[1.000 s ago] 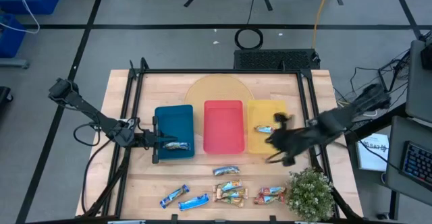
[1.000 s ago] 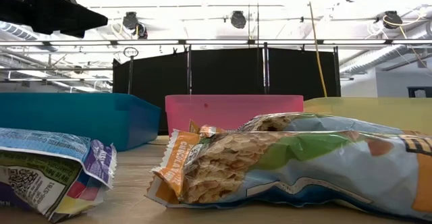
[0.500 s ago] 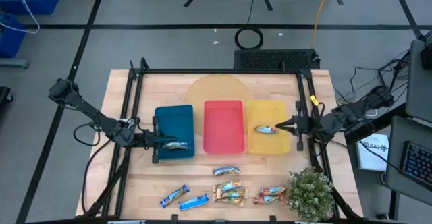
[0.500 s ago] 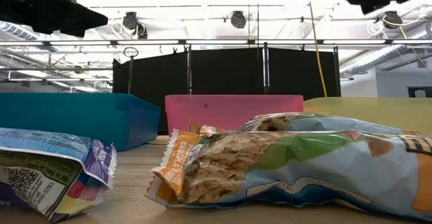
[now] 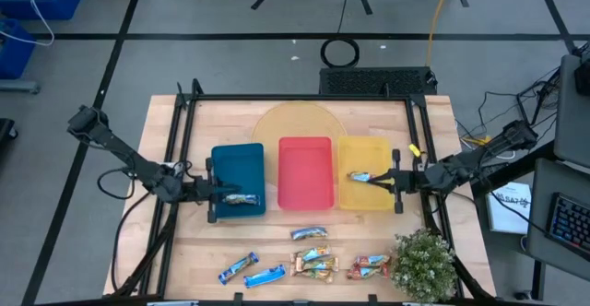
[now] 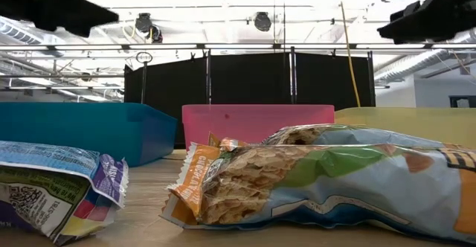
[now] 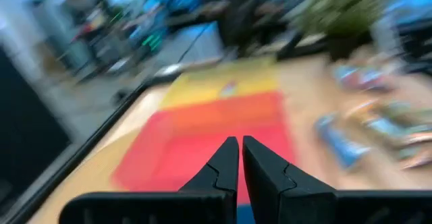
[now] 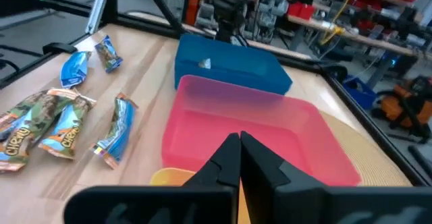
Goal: Pick and place Granola Bars by type
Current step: Put the top blue granola bar into the blue bin
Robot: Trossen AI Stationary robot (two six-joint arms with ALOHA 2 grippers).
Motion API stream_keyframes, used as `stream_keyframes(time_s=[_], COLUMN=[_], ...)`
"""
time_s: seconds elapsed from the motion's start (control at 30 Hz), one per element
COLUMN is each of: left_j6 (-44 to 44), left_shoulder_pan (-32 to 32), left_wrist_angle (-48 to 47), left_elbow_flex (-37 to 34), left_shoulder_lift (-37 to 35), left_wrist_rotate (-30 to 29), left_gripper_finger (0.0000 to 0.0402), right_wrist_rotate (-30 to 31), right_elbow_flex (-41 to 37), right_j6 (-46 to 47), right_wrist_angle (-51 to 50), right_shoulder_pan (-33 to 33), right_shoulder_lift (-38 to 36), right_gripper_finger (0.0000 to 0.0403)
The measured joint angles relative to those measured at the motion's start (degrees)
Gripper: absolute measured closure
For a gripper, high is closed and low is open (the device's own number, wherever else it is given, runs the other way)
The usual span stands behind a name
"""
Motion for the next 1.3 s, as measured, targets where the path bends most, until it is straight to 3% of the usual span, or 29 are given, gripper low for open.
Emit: stream_keyframes(time_s=[0.07, 0.17, 0.43, 0.67, 0.77, 0.87, 1.03, 1.2, 1.3], left_j6=[-4.5, -10.0, -17.1, -40.8, -45.2, -50.4, -60.5, -65.8, -64.3], left_shoulder_pan=[-0.4, -1.2, -4.8, -7.6, -9.9, -12.0, -14.2, -16.0, -17.6], left_wrist_angle=[-9.8, -21.2, -40.9, -66.1, -67.9, -67.8, -67.9, -67.2, -66.3], left_elbow_flex=[4.4, 11.9, 32.8, 49.0, 53.4, 56.5, 58.1, 57.1, 56.9], left_shoulder_lift=[1.1, 4.5, 21.8, 38.7, 44.0, 47.8, 51.7, 54.0, 56.3], left_wrist_rotate=[-3.0, -2.4, -8.1, 2.5, 8.5, 14.5, 18.0, 28.2, 30.5], left_gripper_finger=[0.0371, 0.0371, 0.0393, 0.0397, 0.0398, 0.0397, 0.0394, 0.034, 0.0295], right_wrist_rotate=[0.2, 0.4, 3.3, -0.1, -4.3, -4.6, -4.5, -4.5, -4.4], right_elbow_flex=[-2.5, -5.5, -8.1, -8.1, -8.1, -8.3, -11.6, -12.4, -12.4], right_j6=[-1.0, -1.9, -2.9, -0.8, -1.0, -1.4, -4.6, -5.0, -5.0], right_wrist_angle=[4.1, 7.9, 12.9, 11.3, 11.2, 12.6, 19.4, 23.7, 24.2], right_shoulder_pan=[0.0, -0.4, -1.6, -1.6, -1.6, -1.5, -1.6, -1.6, -1.6], right_shoulder_lift=[0.0, 0.0, -0.5, -2.7, -3.7, -4.2, -4.1, -4.1, -4.1], right_gripper_finger=[0.0403, 0.0403, 0.0403, 0.0403, 0.0403, 0.0403, 0.0403, 0.0403, 0.0403])
